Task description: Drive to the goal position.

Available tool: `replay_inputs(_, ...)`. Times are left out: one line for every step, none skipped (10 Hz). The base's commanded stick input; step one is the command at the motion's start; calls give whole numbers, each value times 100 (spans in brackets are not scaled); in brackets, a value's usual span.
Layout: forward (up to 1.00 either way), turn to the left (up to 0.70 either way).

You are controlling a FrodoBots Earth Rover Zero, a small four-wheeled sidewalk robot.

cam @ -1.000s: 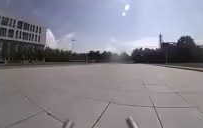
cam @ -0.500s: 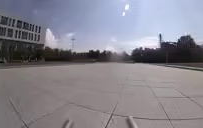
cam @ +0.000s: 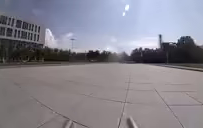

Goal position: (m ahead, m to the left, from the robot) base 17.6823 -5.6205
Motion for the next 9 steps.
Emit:
replay_inputs(70, 0)
replay_inputs(70, 0)
replay_inputs(70, 0)
replay_inputs(70, 0)
replay_inputs(70, 0)
replay_inputs(70, 0)
replay_inputs(70, 0)
replay_inputs(70, 0)
replay_inputs(70, 0)
